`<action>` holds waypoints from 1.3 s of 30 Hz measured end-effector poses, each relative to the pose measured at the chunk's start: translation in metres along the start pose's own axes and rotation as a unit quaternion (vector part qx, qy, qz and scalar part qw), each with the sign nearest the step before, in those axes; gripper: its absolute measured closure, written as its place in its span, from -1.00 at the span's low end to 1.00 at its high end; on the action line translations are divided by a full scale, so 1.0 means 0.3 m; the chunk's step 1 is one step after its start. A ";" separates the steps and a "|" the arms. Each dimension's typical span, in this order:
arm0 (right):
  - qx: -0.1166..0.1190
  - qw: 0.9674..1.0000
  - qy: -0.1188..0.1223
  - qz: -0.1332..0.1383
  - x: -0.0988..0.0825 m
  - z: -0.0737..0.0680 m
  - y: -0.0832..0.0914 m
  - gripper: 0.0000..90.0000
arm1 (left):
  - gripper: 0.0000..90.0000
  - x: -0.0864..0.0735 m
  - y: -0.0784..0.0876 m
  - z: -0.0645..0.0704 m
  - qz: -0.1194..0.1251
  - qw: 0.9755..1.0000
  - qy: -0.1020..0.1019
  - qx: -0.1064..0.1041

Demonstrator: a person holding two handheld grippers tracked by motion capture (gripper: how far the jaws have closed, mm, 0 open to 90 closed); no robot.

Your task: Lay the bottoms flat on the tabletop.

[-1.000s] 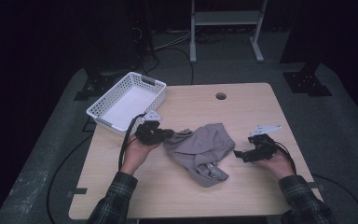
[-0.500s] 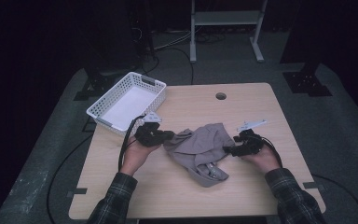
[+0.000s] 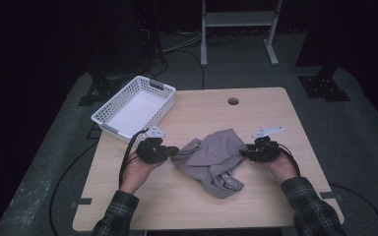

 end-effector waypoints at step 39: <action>-0.014 0.999 -0.023 0.045 0.014 0.089 0.069 0.22 | 0.13 0.026 0.007 0.139 0.026 0.999 -0.032 -0.020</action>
Point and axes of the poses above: each handheld gripper's, and its own axes: y roughly backward along the jaws, x roughly out of its top, z roughly to its right, the point moved 2 cm from there along -y, roughly forward along the jaws, and after that the axes turned 14 degrees about -z, right-handed, at the moved point
